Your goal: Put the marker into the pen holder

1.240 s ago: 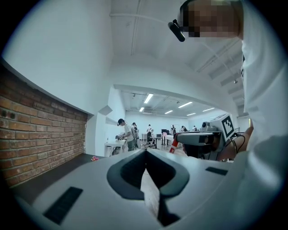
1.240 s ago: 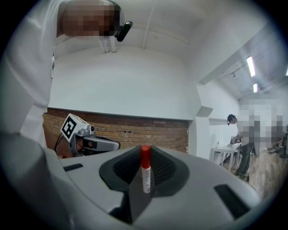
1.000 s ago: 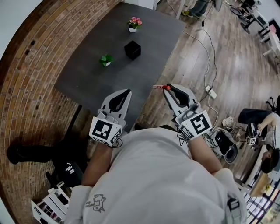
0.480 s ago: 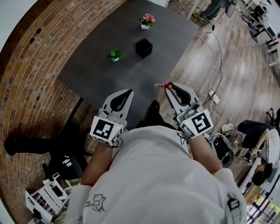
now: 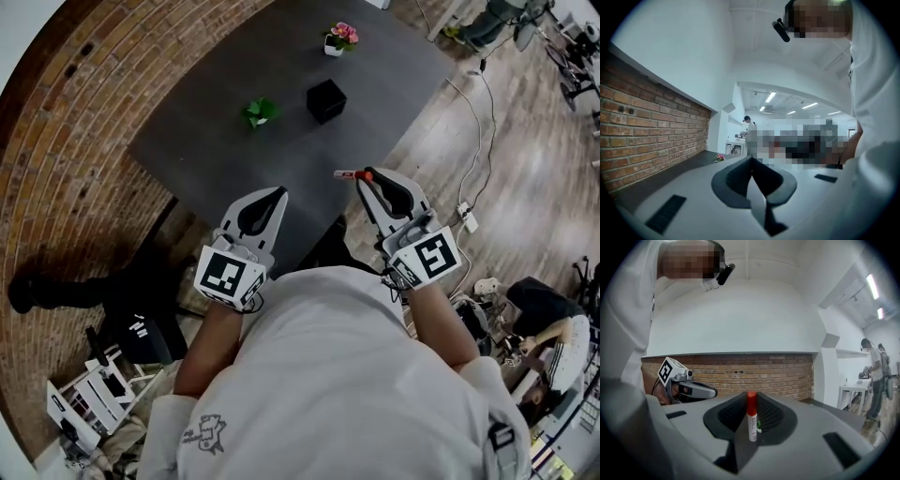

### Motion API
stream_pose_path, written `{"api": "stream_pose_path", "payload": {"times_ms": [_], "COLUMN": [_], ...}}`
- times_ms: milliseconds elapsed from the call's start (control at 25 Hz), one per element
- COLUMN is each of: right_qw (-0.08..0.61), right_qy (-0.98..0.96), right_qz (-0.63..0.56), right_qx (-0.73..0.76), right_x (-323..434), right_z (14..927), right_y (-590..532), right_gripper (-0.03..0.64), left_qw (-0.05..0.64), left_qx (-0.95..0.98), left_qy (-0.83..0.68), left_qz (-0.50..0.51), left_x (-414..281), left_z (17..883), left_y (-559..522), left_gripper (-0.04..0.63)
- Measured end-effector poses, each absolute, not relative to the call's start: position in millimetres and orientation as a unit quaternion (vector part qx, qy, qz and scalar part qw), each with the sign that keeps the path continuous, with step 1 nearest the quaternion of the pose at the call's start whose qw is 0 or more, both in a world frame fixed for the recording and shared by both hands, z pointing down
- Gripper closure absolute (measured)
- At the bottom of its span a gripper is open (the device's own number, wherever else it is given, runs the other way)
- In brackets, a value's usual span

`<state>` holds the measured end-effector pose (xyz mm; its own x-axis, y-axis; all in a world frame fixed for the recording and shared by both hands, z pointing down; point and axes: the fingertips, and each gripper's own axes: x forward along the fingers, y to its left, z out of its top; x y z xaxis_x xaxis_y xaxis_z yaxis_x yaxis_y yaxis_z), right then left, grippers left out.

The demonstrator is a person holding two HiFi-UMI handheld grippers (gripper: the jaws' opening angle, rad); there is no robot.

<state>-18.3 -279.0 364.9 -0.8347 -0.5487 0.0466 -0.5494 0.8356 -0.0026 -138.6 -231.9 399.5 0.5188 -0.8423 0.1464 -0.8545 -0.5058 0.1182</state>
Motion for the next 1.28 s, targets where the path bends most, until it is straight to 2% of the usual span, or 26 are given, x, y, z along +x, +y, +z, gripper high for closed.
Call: {"api": "stream_pose_path", "payload": {"times_ms": [480, 1280], "right_qw": [0.064, 0.079], "right_qy": [-0.970, -0.974], "right_qz": [0.028, 0.054], "right_qx": [0.234, 0.204], "right_x": [-26, -38], "right_z": [403, 472], "right_y": [-371, -501], "right_gripper": [0.549, 0.549], "left_qw": [0.135, 0.171], "left_qx": [0.842, 0.818], "left_qy": [-0.520, -0.545], "left_qz": [0.048, 0.062], "left_x": [-138, -122], "left_z": [436, 495], "left_y": [-305, -410], "left_gripper": [0.584, 0.584]}}
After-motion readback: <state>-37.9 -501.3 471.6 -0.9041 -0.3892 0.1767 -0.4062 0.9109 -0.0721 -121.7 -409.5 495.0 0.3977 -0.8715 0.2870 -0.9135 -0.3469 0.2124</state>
